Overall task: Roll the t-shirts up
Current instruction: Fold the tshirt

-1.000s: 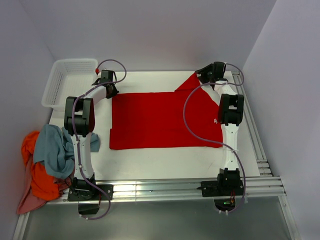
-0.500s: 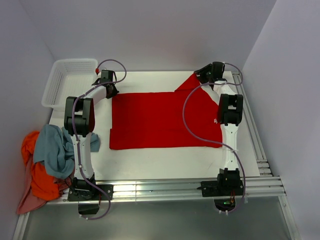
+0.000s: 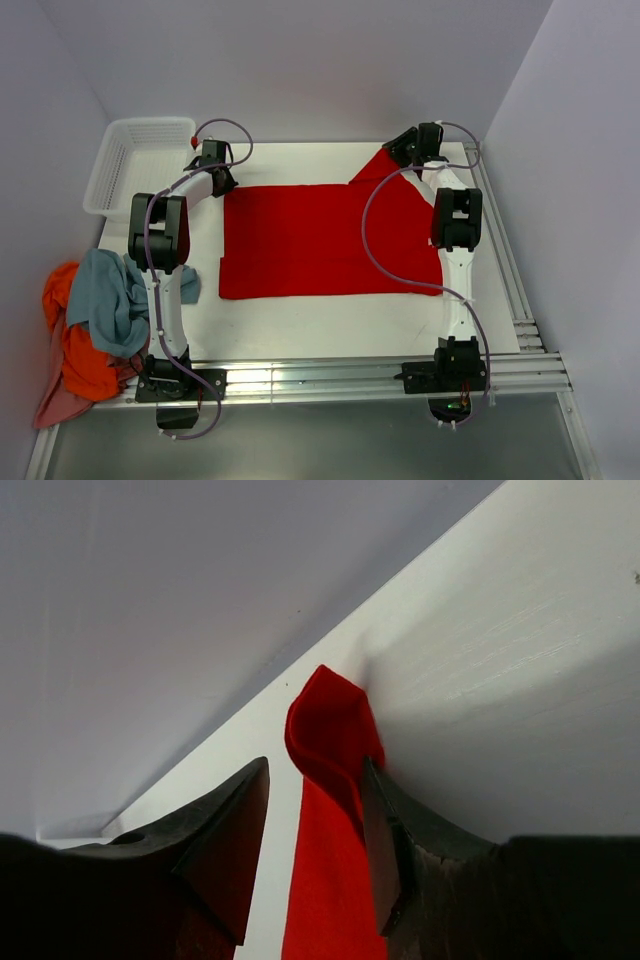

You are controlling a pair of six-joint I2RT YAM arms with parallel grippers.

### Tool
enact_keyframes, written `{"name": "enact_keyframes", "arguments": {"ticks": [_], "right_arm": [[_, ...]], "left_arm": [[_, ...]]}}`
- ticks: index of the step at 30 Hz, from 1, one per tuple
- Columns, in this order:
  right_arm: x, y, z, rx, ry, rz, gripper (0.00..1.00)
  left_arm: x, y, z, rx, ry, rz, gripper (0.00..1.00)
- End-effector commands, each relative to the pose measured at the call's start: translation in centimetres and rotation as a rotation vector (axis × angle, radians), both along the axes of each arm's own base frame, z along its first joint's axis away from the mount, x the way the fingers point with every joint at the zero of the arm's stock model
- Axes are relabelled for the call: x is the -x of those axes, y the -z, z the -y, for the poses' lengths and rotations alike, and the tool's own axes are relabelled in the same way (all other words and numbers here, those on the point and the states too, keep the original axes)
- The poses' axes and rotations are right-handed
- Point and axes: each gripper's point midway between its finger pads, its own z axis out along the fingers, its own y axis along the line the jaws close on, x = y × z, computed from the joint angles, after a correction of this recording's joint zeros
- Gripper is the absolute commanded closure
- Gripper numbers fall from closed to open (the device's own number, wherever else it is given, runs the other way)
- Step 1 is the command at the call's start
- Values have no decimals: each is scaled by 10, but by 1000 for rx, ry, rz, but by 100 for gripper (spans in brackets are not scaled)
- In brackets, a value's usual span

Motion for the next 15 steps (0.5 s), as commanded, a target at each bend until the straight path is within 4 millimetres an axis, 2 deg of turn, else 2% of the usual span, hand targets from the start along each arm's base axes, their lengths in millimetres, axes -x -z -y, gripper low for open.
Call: {"name": "enact_keyframes", "arguments": {"ticks": [1,2,8,10,11,14,15], "right_arm": [[-5,-38,-2,45,-9,70,51],[-1,-34,-3,47,-14,58,50],[-1,-37,-4,55,-23,66,51],[-3,-37,-6,55,-43,75,53],[-6,-44,-7,58,-47,95,54],[-6,-43,-9,58,-62,96,57],[-6,-40,-9,58,-62,90,61]], "left_arm": [[11,5,15,15,62,-46,100],[11,5,15,14,64,-48,100],[11,5,15,17,66,-46,100],[11,5,15,16,63,-48,100],[11,5,15,16,65,-46,100],[11,5,15,17,64,-46,100],[12,6,15,15,65,-49,100]]}}
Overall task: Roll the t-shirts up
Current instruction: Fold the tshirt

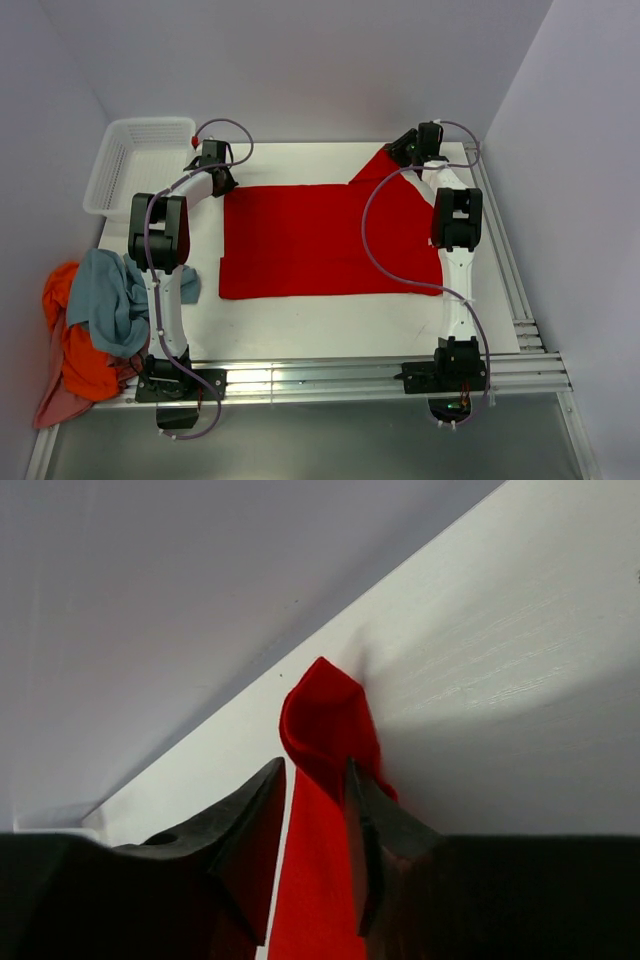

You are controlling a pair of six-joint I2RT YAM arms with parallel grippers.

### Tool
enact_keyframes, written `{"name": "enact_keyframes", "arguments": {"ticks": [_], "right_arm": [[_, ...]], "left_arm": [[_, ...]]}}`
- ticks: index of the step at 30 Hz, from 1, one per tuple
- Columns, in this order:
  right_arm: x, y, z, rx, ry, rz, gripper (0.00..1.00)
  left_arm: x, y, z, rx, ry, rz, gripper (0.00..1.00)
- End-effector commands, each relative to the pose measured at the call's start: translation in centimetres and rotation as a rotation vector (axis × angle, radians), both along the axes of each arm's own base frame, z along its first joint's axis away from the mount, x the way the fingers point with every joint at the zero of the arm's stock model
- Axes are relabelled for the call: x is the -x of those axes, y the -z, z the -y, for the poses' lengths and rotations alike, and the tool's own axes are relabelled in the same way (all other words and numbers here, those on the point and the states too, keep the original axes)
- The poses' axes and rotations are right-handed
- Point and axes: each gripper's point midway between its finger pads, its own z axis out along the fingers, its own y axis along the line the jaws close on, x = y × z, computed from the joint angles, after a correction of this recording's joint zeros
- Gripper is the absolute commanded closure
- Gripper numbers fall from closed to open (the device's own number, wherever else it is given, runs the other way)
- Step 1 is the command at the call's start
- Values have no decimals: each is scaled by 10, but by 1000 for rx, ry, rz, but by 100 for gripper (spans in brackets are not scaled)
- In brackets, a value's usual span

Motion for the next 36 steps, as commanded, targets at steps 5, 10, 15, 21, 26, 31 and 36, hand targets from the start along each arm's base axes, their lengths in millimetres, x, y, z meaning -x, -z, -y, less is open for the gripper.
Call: {"name": "enact_keyframes", "arguments": {"ticks": [5,10,15,21,26,31,36], "right_arm": [[-11,-42,-8,4,-36,93,78],[-15,-47,-8,-28,-45,126,93],[-14,-47,-11,-38,-60,129,84],[-11,-42,-11,-32,-62,98,56],[-7,-37,-11,-28,-62,66,61],[-3,-32,-7,2,-53,35,62],[-1,-26,-6,13,-48,1,54]], "left_arm": [[11,6,16,22,59,-47,100],[11,6,16,22,61,-49,100],[11,6,16,22,61,-50,100],[11,6,16,24,63,-52,100],[11,7,17,25,64,-54,100],[11,5,17,25,66,-51,100],[11,5,18,30,68,-50,100]]}}
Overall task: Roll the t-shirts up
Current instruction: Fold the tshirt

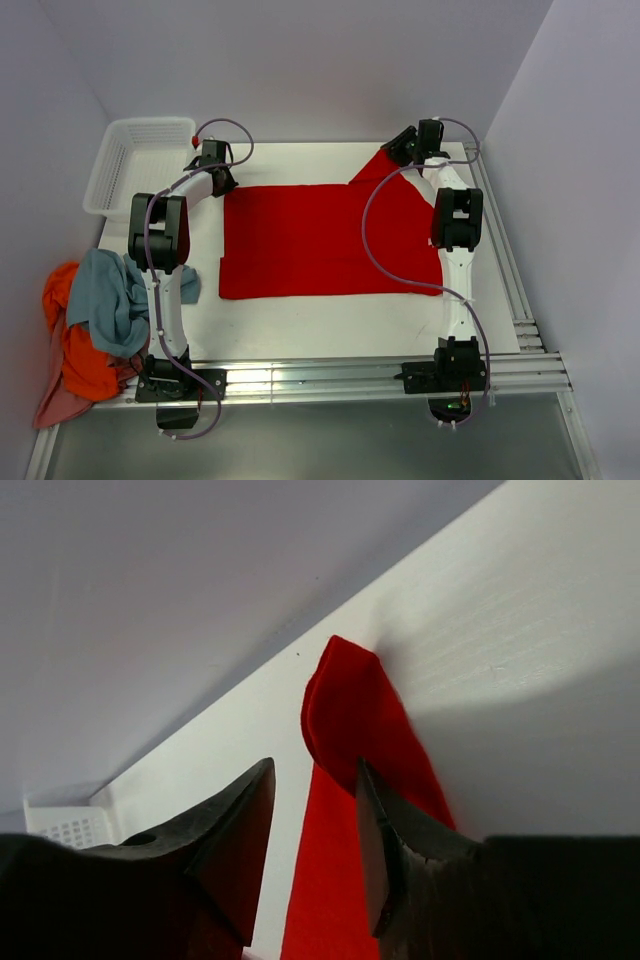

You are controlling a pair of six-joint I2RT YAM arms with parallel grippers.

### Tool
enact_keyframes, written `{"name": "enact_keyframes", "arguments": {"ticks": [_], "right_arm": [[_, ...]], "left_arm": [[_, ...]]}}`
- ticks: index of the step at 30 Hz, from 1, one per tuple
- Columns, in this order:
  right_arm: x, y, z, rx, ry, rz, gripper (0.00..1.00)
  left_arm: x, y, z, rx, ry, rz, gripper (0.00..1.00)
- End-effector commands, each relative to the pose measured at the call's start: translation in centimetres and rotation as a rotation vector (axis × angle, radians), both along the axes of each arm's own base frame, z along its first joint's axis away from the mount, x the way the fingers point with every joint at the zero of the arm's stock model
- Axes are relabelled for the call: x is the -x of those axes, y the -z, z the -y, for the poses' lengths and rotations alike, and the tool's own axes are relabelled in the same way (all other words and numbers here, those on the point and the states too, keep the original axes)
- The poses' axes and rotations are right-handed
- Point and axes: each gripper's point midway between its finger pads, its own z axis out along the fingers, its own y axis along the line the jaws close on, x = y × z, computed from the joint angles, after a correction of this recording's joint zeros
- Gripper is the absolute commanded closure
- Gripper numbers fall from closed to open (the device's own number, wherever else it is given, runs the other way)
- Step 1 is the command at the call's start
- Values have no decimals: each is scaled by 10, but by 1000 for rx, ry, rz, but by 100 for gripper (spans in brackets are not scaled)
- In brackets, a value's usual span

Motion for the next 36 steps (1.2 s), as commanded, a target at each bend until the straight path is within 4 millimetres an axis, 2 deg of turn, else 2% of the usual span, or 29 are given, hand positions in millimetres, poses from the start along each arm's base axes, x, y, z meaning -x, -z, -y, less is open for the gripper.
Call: {"name": "enact_keyframes", "arguments": {"ticks": [1,4,11,13,15,17,18,20,21,22,23,26,27,28,29,30,31,33,34,35,36], "right_arm": [[-7,-19,1,28,-6,35,54],[-7,-18,-3,19,-18,27,53],[-8,-13,-6,4,-32,21,70],[-8,-15,-8,-3,-42,25,71],[-7,-13,-10,-6,-48,19,64],[-5,-11,-10,-10,-46,4,53],[-4,-7,-9,-9,-40,-9,52],[-5,-12,-5,-3,-8,-2,52],[2,1,-3,1,3,-27,52],[2,-13,-2,3,11,0,52],[0,-16,0,11,21,25,52],[4,-8,-4,2,-3,-2,52],[0,-14,-5,-6,-12,14,53],[1,-11,-9,-32,-22,11,54],[-4,-21,-10,-51,-31,58,55],[2,-16,-16,-83,-55,48,55],[1,-29,-14,-99,-50,79,55],[3,-36,-13,-83,-57,97,55],[4,-50,-12,-71,-60,118,54],[10,-46,-12,-67,-58,104,54],[13,-50,-10,-66,-54,113,55]], "left_arm": [[11,5,17,30,58,-50,100],[11,5,18,31,63,-48,100],[11,6,20,40,69,-50,100],[11,7,20,39,72,-52,100],[11,7,20,39,72,-52,100],[10,7,20,40,73,-54,100],[11,8,19,40,72,-55,100],[11,7,19,41,73,-54,100],[11,8,19,42,72,-57,100],[12,8,19,40,72,-58,100],[12,6,19,39,71,-54,100],[13,7,18,37,70,-57,100],[12,7,18,37,71,-55,100],[12,6,19,39,71,-52,100],[11,5,19,38,72,-52,100],[12,6,19,38,72,-55,100],[11,6,18,38,70,-54,100],[12,6,19,38,72,-54,100],[12,7,19,39,71,-55,100],[12,6,19,39,71,-55,100],[11,6,19,39,73,-52,100]]}}
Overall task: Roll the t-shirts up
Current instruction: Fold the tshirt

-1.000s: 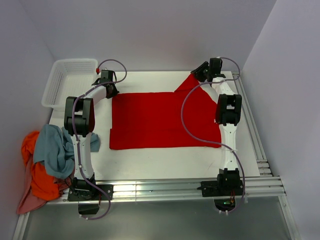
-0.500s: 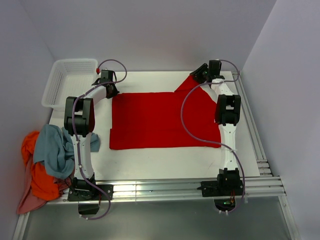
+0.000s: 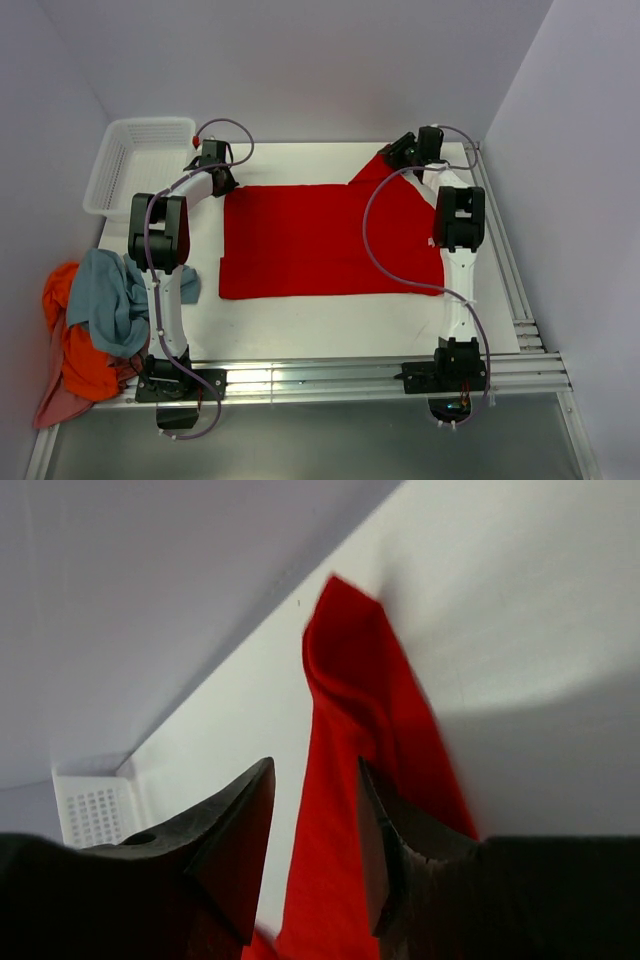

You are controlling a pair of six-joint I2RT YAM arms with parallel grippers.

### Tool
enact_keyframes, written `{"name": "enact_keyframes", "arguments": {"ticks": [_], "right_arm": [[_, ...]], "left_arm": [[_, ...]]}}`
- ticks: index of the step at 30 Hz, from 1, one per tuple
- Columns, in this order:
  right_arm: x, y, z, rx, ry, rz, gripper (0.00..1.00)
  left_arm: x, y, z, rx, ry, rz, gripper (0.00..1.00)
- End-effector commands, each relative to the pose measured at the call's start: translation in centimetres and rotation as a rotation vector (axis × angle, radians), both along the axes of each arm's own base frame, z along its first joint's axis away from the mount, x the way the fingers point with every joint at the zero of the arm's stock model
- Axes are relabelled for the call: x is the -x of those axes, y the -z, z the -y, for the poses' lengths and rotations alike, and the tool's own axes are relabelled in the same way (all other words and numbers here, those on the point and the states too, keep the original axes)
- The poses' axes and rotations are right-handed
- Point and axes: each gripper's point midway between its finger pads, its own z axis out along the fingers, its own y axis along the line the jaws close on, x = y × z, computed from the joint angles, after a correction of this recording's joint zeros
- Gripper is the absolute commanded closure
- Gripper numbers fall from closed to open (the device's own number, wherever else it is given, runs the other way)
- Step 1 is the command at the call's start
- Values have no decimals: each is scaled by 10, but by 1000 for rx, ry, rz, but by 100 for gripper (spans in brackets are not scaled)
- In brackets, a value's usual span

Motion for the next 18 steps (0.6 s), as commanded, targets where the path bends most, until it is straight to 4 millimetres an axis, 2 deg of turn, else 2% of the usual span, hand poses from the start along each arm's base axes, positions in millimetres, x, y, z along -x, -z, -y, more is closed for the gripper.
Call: {"name": "enact_keyframes", "arguments": {"ticks": [1,2,3,4,5,6,7,8,9,10,11,12,13,18], "right_arm": [[5,-79,0,-4,-17,141,55],[13,-75,0,-8,-19,138,55],[18,-79,-1,-10,-23,147,55],[24,-102,-1,-13,-26,183,55],[35,-92,-1,-17,-21,163,55],[41,-111,-1,-19,-17,191,55],[47,-113,0,-20,-15,193,55],[57,-103,1,-18,-11,171,55],[63,-117,1,-11,-9,192,55],[68,-118,2,-5,-6,188,55],[76,-109,4,5,5,158,55],[80,-119,6,26,9,173,56],[85,-114,8,37,20,142,56],[94,-104,11,46,37,64,57]], "left_arm": [[10,5,16,30,60,-48,100],[11,7,16,28,61,-54,100],[10,5,14,23,55,-50,100],[11,4,13,17,56,-53,100],[11,3,14,19,57,-49,100],[11,4,12,21,56,-51,100],[11,3,12,27,56,-49,100],[11,4,10,28,54,-50,100],[12,4,10,29,54,-51,100],[12,4,10,33,54,-50,100],[12,4,10,34,56,-47,100],[12,4,10,37,58,-46,100],[12,4,10,36,56,-46,99],[13,4,10,38,57,-46,100]]}}
